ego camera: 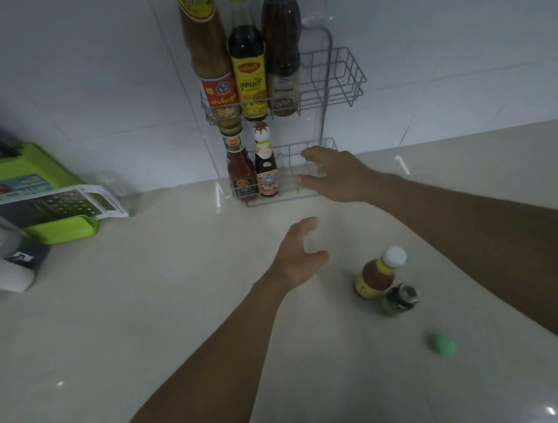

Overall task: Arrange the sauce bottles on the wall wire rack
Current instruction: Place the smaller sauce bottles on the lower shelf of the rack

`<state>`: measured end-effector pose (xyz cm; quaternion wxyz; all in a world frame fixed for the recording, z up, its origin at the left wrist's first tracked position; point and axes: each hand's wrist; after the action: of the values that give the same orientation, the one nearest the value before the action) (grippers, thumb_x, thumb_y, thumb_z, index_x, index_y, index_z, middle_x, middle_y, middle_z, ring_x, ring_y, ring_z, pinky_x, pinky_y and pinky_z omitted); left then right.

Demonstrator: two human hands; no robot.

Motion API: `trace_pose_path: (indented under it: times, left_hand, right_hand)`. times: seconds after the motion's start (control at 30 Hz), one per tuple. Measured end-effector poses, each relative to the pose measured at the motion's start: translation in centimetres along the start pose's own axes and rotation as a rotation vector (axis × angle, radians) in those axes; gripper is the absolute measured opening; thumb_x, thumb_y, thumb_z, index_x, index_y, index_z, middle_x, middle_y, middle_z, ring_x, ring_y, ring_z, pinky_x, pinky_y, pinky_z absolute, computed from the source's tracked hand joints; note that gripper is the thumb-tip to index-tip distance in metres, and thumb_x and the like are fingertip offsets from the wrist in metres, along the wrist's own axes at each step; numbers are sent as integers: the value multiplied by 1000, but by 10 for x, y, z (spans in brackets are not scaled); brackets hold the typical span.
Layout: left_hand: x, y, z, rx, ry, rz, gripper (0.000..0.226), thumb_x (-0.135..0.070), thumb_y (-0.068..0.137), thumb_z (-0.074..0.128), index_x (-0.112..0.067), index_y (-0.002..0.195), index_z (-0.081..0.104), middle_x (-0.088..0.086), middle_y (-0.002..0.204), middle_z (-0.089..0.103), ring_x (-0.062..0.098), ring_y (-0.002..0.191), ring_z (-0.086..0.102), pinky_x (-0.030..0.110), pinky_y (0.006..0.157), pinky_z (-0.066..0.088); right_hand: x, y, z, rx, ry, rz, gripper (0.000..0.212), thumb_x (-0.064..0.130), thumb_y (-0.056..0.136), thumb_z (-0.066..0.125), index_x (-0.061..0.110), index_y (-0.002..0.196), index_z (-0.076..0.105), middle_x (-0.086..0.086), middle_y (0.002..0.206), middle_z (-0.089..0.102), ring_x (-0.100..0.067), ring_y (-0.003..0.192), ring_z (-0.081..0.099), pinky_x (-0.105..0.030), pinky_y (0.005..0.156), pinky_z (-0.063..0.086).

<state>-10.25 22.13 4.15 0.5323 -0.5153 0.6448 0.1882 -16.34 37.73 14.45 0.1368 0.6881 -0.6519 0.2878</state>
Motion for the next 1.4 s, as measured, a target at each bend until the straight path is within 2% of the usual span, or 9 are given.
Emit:
trace_pose_path:
  times: [0.17, 0.3, 0.4, 0.53, 0.73, 0.93, 1.07, 1.23, 1.4]
  left_hand:
    - [3, -23, 44, 267, 23, 15, 75, -5, 87, 70, -23, 154, 39, 1, 153, 45, 15, 142, 38, 21, 98, 35]
    - [1, -33, 74, 307, -21, 45, 76, -1, 78, 68, -22, 147, 46, -2, 145, 54, 15, 132, 49, 30, 107, 40]
    - [-4, -35, 86, 261, -74, 51, 67, 1, 81, 71, -19, 142, 50, -2, 130, 62, 13, 118, 58, 30, 106, 45]
    - [-13, -31, 93, 216, -5, 116, 43, 4, 80, 74, -15, 116, 60, -18, 92, 58, -8, 79, 59, 5, 71, 43]
    - [-15, -29, 94, 182, 29, 61, 40, -3, 76, 74, -18, 108, 55, 5, 110, 56, 18, 95, 59, 20, 70, 44]
    - [-21, -36, 71, 95, -328, -76, 38, 3, 76, 68, -1, 110, 53, 14, 85, 52, 24, 67, 50, 35, 56, 44]
    - [-34, -37, 47, 51, -369, 7, 33, -12, 62, 71, -5, 91, 56, 12, 74, 52, 24, 65, 51, 38, 59, 45]
    - [-49, -42, 17, -47, -425, 66, 21, -7, 65, 69, -11, 81, 57, 14, 68, 54, 25, 61, 50, 38, 56, 44]
    - [-54, -41, 7, -191, -346, 27, 26, -21, 62, 76, -11, 77, 58, 6, 65, 59, 23, 57, 55, 37, 57, 50]
  right_hand:
    - [-25, -54, -9, 42, -59, 81, 55, 55, 97, 48, 18, 138, 53, -1, 143, 54, -21, 131, 49, -30, 108, 36]
    - [-41, -86, -7, 122, -68, 252, 55, 59, 98, 42, 12, 99, 70, -11, 97, 71, -26, 82, 70, -33, 65, 56]
    - [-51, -102, 1, 149, 114, 405, 56, 60, 96, 43, 13, 105, 71, -4, 105, 72, -27, 93, 68, -39, 68, 63]
    - [-56, -111, 8, 133, 275, 493, 52, 59, 97, 42, 18, 104, 73, 6, 105, 73, -20, 98, 65, -33, 63, 61]
    - [-54, -109, 10, 108, 339, 492, 59, 60, 97, 39, 15, 89, 76, 0, 92, 77, -22, 94, 69, -37, 66, 63]
    - [-35, -100, 0, 106, 383, 307, 53, 58, 91, 57, 10, 82, 77, -5, 94, 73, -21, 88, 70, -34, 64, 63]
    - [-12, -93, -17, 56, 46, -20, 55, 57, 98, 46, 11, 88, 74, -3, 84, 71, -10, 60, 70, -24, 62, 56]
    - [12, -71, -48, -23, -382, -425, 49, 44, 103, 35, 11, 78, 62, -4, 66, 61, -25, 65, 58, -42, 66, 50]
    - [30, -56, -40, -101, -600, -327, 43, 34, 103, 34, 10, 72, 52, -5, 65, 49, -30, 68, 53, -35, 59, 35]
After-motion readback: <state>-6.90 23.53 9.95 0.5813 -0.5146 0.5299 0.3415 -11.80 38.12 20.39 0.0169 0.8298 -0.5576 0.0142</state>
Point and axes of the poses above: each hand's wrist, its own y-axis towards the middle knuckle, its own z-axis out of the palm, x = y × z
